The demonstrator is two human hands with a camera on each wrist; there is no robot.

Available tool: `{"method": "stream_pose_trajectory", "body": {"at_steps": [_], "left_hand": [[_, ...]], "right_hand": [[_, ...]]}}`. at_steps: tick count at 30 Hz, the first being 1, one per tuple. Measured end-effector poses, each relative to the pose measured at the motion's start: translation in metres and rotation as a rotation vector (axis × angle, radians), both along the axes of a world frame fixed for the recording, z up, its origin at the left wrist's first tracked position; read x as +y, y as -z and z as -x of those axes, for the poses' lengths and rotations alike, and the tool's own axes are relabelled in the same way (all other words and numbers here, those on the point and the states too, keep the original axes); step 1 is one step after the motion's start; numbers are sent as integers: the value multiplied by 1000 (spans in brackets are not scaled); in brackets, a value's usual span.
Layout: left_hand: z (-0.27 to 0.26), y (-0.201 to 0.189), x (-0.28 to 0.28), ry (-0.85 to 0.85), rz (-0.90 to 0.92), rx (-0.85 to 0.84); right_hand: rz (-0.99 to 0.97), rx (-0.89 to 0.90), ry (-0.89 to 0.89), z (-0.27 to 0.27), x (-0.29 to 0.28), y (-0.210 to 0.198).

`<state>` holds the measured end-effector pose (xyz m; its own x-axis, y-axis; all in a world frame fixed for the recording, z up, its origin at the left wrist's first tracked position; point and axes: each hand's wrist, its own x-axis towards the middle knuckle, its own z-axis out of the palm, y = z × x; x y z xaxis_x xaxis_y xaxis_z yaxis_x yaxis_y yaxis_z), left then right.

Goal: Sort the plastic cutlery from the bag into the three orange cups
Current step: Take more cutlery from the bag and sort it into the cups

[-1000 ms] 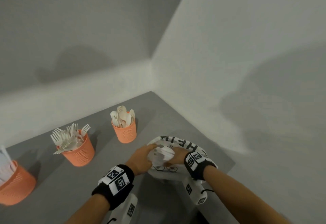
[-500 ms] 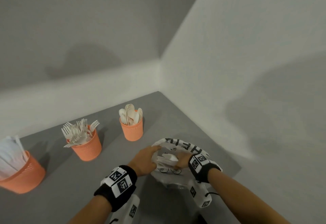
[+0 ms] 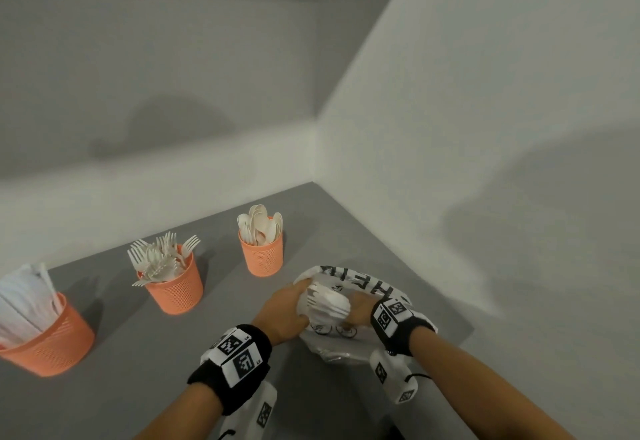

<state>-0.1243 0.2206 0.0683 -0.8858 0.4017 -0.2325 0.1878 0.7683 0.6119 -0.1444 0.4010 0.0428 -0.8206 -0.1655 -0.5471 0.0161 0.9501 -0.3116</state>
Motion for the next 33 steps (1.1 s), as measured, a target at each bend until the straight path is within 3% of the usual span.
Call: {"method": "stream_pose_trajectory", "body": {"at_steps": [15, 23, 33], "left_hand": [[18, -2, 11, -58, -25, -23], [21, 2, 15, -88, -44, -37], [34, -1, 20, -225, -241, -133]], "right_hand": [[72, 68, 126, 3, 14, -15], [97, 83, 97, 3, 15, -15], [278, 283, 123, -10, 19, -15]]}}
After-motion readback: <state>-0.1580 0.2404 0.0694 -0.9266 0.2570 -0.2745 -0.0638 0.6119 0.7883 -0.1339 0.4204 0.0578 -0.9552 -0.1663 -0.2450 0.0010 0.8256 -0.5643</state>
